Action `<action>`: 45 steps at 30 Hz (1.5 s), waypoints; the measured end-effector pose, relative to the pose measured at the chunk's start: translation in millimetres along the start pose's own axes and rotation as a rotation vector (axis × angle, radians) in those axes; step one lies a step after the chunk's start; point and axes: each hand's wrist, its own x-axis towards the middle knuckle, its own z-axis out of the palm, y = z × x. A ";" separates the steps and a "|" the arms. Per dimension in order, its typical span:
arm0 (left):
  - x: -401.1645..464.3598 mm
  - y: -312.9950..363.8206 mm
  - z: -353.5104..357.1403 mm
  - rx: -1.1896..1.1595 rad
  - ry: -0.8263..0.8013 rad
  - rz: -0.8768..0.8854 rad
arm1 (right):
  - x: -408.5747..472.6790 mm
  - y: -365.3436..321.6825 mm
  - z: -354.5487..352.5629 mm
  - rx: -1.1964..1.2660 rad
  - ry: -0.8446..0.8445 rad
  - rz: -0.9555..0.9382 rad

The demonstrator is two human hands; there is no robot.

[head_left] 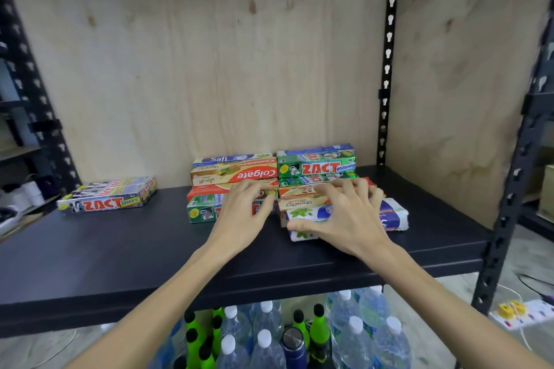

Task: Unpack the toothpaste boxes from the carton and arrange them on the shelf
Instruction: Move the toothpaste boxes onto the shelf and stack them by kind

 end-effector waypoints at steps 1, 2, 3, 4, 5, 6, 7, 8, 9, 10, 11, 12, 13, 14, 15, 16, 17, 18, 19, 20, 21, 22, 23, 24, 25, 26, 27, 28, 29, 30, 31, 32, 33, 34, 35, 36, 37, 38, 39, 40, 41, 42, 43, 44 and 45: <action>7.1 0.7 0.8 0.002 0.007 -0.010 | 4.4 3.2 -4.7 0.041 -0.013 0.015; 15.1 1.3 2.1 0.012 0.009 -0.020 | 10.7 7.8 -9.7 0.102 -0.010 0.050; 23.6 2.8 3.8 0.024 0.002 -0.031 | 19.3 13.9 -14.4 0.165 0.003 0.091; 33.0 4.2 6.2 0.035 -0.014 -0.048 | 30.5 22.0 -17.3 0.198 0.016 0.126; 42.6 7.7 8.2 0.045 -0.036 -0.074 | 43.1 31.4 -18.9 0.184 0.022 0.147; 52.5 11.4 11.1 0.052 -0.058 -0.109 | 56.5 41.8 -19.4 0.141 0.006 0.158; 62.1 15.0 14.6 0.055 -0.079 -0.142 | 69.7 50.9 -20.0 0.096 -0.034 0.161; 71.4 17.8 19.4 0.052 -0.099 -0.171 | 82.1 58.6 -19.5 0.079 -0.089 0.168; 80.0 21.0 24.3 0.046 -0.121 -0.205 | 94.4 64.2 -19.1 0.092 -0.151 0.183; 87.2 23.0 29.6 0.036 -0.134 -0.230 | 105.1 67.6 -19.0 0.128 -0.208 0.202; 92.9 24.6 34.5 0.017 -0.129 -0.252 | 114.9 69.1 -18.2 0.168 -0.254 0.216; 97.9 25.5 39.0 -0.007 -0.110 -0.271 | 122.7 69.6 -16.6 0.201 -0.283 0.221; 101.0 27.6 42.6 -0.032 -0.084 -0.301 | 128.8 69.5 -14.4 0.223 -0.294 0.225; 103.1 28.3 46.3 -0.062 -0.058 -0.336 | 132.3 69.3 -12.4 0.240 -0.287 0.231; 103.6 29.4 48.8 -0.098 -0.041 -0.380 | 133.4 69.0 -10.9 0.260 -0.274 0.242; 103.3 30.0 50.6 -0.134 -0.019 -0.415 | 132.6 68.7 -9.7 0.296 -0.265 0.259; 103.0 29.2 52.7 -0.176 -0.005 -0.450 | 130.1 68.7 -9.2 0.342 -0.258 0.276; 102.3 28.9 54.1 -0.233 0.012 -0.473 | 126.6 68.5 -9.5 0.385 -0.250 0.288; 101.2 29.6 54.4 -0.288 0.019 -0.500 | 122.9 68.4 -10.0 0.420 -0.238 0.293; 99.7 31.6 54.4 -0.332 0.022 -0.516 | 118.7 67.4 -11.2 0.445 -0.220 0.288; 97.9 33.6 54.0 -0.364 0.032 -0.526 | 114.8 65.4 -12.2 0.453 -0.196 0.276; 95.3 36.9 52.3 -0.395 0.048 -0.524 | 110.4 62.5 -14.0 0.447 -0.167 0.264; 92.7 39.2 50.6 -0.417 0.068 -0.523 | 106.4 59.5 -16.1 0.435 -0.135 0.261; 88.6 43.0 46.6 -0.433 0.081 -0.525 | 101.8 56.3 -18.5 0.425 -0.101 0.265; 84.0 42.9 44.2 -0.449 0.085 -0.525 | 97.0 53.3 -20.4 0.420 -0.068 0.267; 77.8 44.1 39.6 -0.462 0.101 -0.520 | 91.3 49.7 -22.3 0.420 -0.037 0.260; 72.5 42.1 36.2 -0.483 0.114 -0.517 | 85.2 45.6 -23.9 0.421 -0.013 0.246; 65.2 41.9 30.7 -0.497 0.129 -0.517 | 78.5 40.1 -25.5 0.422 0.003 0.229; 58.3 40.7 26.0 -0.503 0.147 -0.511 | 71.5 33.6 -26.6 0.422 0.013 0.218; 50.6 40.7 19.2 -0.502 0.162 -0.505 | 64.4 25.7 -27.4 0.421 0.027 0.214; 43.0 39.5 11.8 -0.500 0.174 -0.503 | 57.6 17.3 -27.3 0.425 0.046 0.219; 35.1 38.0 4.0 -0.501 0.185 -0.494 | 50.4 8.7 -27.6 0.431 0.070 0.233; 27.0 35.8 -3.9 -0.507 0.195 -0.486 | 43.7 0.9 -27.5 0.441 0.101 0.249; 18.4 32.9 -12.8 -0.504 0.213 -0.472 | 38.0 -6.3 -26.4 0.448 0.131 0.253; 10.4 28.0 -21.3 -0.495 0.234 -0.464 | 32.8 -13.4 -25.5 0.451 0.150 0.242; 1.4 24.2 -31.2 -0.479 0.259 -0.463 | 27.6 -20.5 -24.1 0.457 0.155 0.216; -8.1 18.7 -40.8 -0.466 0.283 -0.470 | 22.7 -28.1 -22.4 0.469 0.152 0.184; -17.7 11.7 -49.9 -0.457 0.305 -0.477 | 18.2 -36.5 -20.8 0.482 0.141 0.154; -27.2 4.8 -58.3 -0.456 0.318 -0.489 | 13.9 -45.4 -19.0 0.485 0.121 0.128; -36.2 -2.3 -65.7 -0.452 0.325 -0.504 | 10.3 -54.4 -17.1 0.481 0.102 0.102; -44.6 -8.6 -72.2 -0.441 0.330 -0.523 | 7.9 -62.8 -14.2 0.475 0.086 0.080; -52.3 -15.2 -77.8 -0.425 0.334 -0.545 | 6.3 -71.0 -12.3 0.468 0.077 0.058; -59.1 -22.1 -83.2 -0.410 0.333 -0.568 | 5.5 -79.4 -10.2 0.461 0.069 0.035; -64.1 -27.8 -87.1 -0.389 0.325 -0.585 | 5.0 -85.5 -8.0 0.445 0.054 0.010; -68.1 -32.4 -91.0 -0.366 0.313 -0.601 | 5.0 -90.8 -5.7 0.422 0.030 -0.019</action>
